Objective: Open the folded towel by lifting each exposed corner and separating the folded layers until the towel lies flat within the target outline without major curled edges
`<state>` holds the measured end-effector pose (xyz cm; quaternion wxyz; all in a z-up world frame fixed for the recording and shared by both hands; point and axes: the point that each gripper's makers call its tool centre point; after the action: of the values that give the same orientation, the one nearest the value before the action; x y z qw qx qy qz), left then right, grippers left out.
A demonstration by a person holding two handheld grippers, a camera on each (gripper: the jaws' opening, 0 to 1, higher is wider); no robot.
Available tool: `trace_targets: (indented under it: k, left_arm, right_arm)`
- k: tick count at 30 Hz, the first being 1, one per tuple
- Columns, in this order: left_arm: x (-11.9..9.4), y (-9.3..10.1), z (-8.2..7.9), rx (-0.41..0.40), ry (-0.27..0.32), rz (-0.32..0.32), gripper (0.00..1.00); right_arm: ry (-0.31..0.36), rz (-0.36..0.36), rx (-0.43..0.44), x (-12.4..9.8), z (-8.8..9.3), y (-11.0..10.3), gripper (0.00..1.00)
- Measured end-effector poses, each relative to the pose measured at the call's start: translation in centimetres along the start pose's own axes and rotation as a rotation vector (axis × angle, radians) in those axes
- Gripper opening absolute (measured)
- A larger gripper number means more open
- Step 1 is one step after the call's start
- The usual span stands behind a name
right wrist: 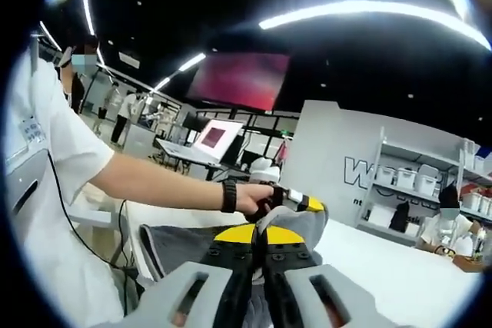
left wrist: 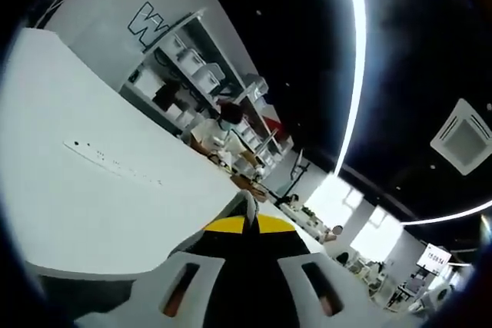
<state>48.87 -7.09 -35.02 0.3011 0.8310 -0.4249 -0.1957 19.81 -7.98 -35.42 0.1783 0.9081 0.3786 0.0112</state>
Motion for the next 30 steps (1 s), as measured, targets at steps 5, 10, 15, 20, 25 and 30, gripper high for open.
trace_targets:
  k: [5, 10, 15, 20, 25, 30]
  left_arm:
    - [0.5, 0.3, 0.6, 0.005, -0.009, 0.004, 0.01]
    - [0.7, 1.3, 1.3, 0.011, -0.009, 0.013, 0.01]
    - [1.1, 2.3, 1.4, 0.026, -0.004, 0.052, 0.01]
    - [1.2, 2.6, 1.4, 0.018, 0.011, 0.071, 0.01]
    - [1.5, 2.9, 1.6, 0.007, 0.019, 0.085, 0.01]
    - [1.9, 3.4, 2.1, 0.013, 0.012, 0.093, 0.01]
  right_arm:
    - [0.007, 0.027, 0.004, -1.0, -0.2, 0.9, 0.0]
    - [0.009, 0.03, 0.007, -1.3, -0.3, 1.0, 0.0]
    - [0.012, 0.058, 0.005, -2.0, -0.5, 1.7, 0.0]
    - [0.01, 0.073, 0.002, -2.2, -0.5, 2.1, 0.0]
    - [0.019, 0.088, 0.01, -2.7, -0.6, 2.7, 0.0]
    - [0.023, 0.107, 0.006, -3.3, -0.8, 3.2, 0.0]
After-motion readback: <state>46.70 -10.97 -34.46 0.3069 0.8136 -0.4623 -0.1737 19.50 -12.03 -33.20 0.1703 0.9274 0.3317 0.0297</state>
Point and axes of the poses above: the point that each gripper's makers call its tool centre point, and the gripper's own axes: x roughly forward along the fingers, y roughly to its right, z roughly out of its underside, and after that the axes turned 8 degrees about -y, right-handed
